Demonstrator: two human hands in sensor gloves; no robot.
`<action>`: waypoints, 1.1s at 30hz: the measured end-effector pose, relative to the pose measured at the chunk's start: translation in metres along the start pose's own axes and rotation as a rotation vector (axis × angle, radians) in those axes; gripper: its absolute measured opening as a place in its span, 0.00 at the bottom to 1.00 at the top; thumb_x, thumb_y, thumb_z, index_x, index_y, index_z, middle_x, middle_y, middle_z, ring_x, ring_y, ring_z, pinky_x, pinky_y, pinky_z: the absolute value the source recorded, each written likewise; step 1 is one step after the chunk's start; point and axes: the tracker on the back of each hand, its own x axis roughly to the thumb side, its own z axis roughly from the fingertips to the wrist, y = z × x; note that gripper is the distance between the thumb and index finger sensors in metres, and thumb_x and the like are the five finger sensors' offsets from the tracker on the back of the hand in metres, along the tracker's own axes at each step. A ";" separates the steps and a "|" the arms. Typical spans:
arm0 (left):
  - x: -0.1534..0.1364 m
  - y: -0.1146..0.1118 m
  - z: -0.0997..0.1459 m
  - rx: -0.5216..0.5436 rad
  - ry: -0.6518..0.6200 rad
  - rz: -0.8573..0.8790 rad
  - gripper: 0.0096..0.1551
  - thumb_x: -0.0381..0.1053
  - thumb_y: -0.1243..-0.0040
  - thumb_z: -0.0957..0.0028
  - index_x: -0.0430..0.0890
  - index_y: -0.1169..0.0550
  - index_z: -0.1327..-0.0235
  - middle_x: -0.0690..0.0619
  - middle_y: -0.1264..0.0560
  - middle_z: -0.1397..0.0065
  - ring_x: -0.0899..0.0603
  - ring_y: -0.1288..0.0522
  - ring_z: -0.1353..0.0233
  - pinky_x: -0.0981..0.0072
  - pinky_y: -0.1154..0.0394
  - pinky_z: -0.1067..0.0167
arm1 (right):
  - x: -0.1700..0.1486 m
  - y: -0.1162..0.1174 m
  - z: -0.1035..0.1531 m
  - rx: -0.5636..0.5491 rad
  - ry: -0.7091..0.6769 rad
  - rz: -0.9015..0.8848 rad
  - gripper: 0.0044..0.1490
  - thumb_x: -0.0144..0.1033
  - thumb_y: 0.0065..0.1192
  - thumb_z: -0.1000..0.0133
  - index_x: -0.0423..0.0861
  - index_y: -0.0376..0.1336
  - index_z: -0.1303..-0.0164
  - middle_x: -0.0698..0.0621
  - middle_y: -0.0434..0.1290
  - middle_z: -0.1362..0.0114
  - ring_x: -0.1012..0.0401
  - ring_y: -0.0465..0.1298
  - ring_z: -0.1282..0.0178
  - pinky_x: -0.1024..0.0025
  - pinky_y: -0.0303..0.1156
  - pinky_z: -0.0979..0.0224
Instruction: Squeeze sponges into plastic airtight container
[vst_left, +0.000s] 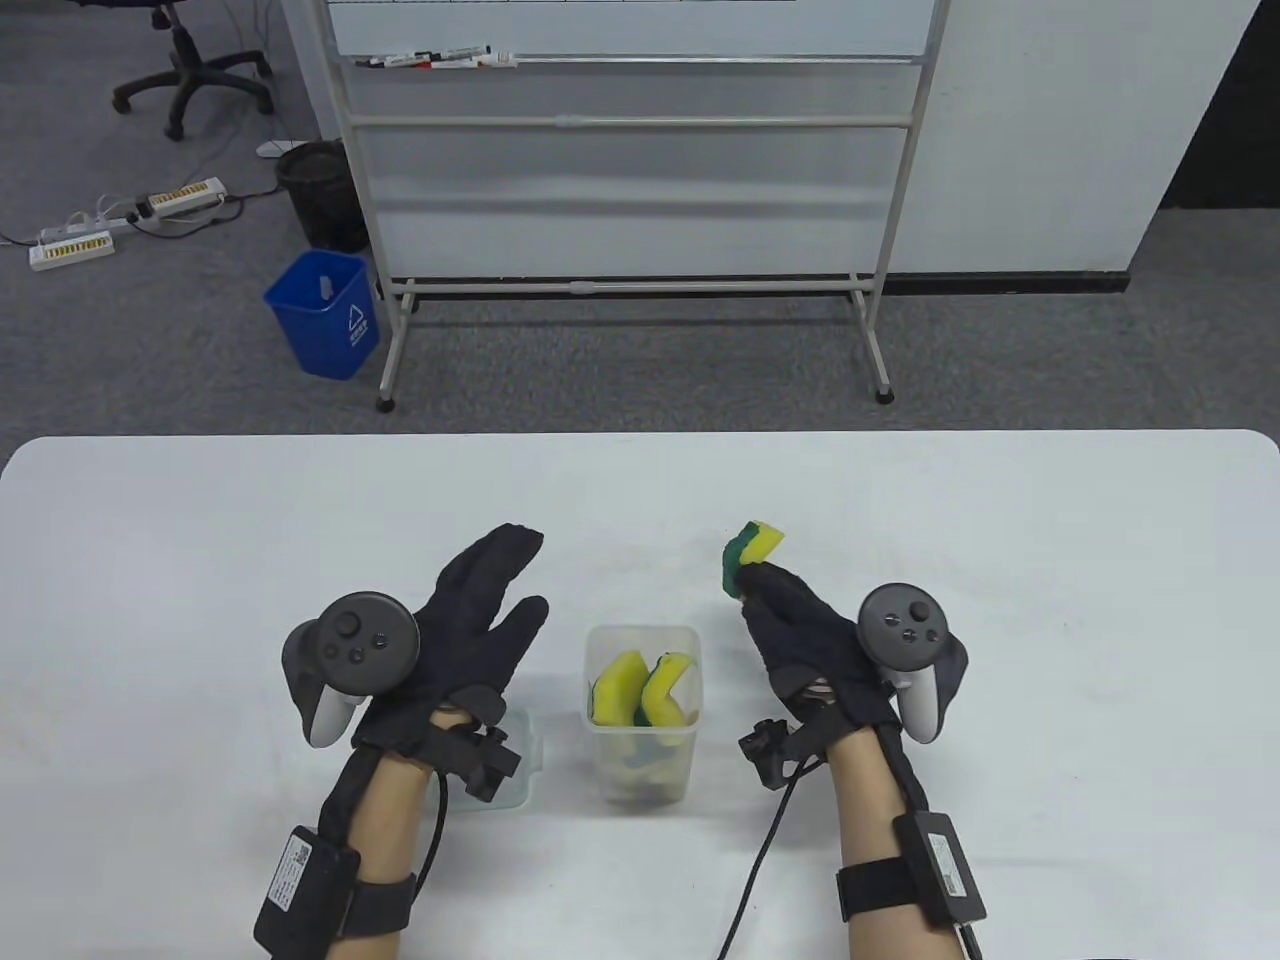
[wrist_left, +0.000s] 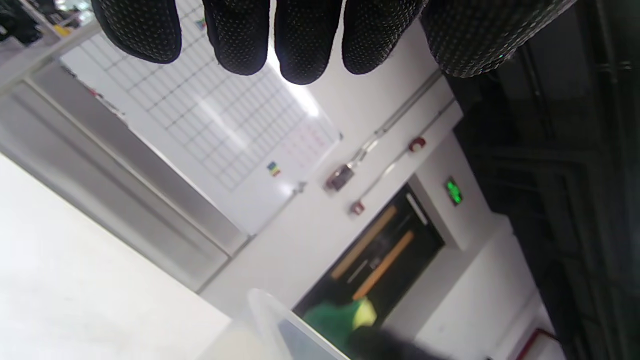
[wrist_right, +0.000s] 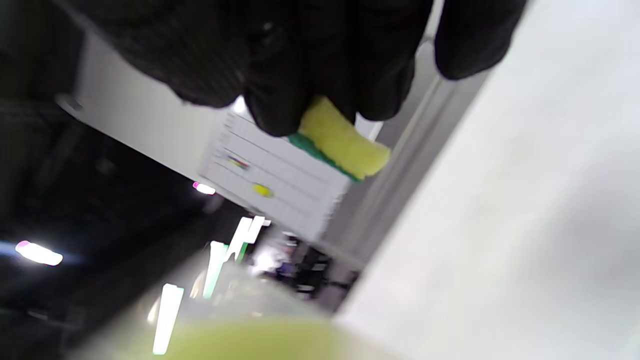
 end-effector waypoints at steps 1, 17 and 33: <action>0.005 -0.001 0.000 -0.008 -0.021 0.003 0.39 0.65 0.45 0.45 0.57 0.37 0.20 0.50 0.38 0.13 0.35 0.41 0.15 0.30 0.38 0.26 | 0.018 -0.006 0.006 0.036 -0.061 -0.088 0.36 0.47 0.64 0.47 0.42 0.70 0.31 0.40 0.73 0.21 0.43 0.71 0.21 0.37 0.61 0.22; 0.038 -0.017 0.001 -0.122 -0.266 0.086 0.45 0.70 0.36 0.53 0.59 0.35 0.22 0.51 0.34 0.14 0.34 0.35 0.17 0.27 0.36 0.27 | 0.101 0.015 0.036 0.439 -0.357 -0.190 0.33 0.49 0.66 0.46 0.42 0.75 0.37 0.42 0.81 0.29 0.44 0.79 0.28 0.37 0.63 0.23; 0.044 -0.021 0.000 -0.080 -0.261 -0.014 0.29 0.61 0.31 0.55 0.48 0.20 0.43 0.52 0.13 0.45 0.42 0.16 0.42 0.42 0.23 0.35 | 0.115 0.031 0.051 0.247 -0.386 0.259 0.55 0.64 0.71 0.52 0.58 0.54 0.14 0.45 0.60 0.12 0.42 0.66 0.17 0.37 0.61 0.21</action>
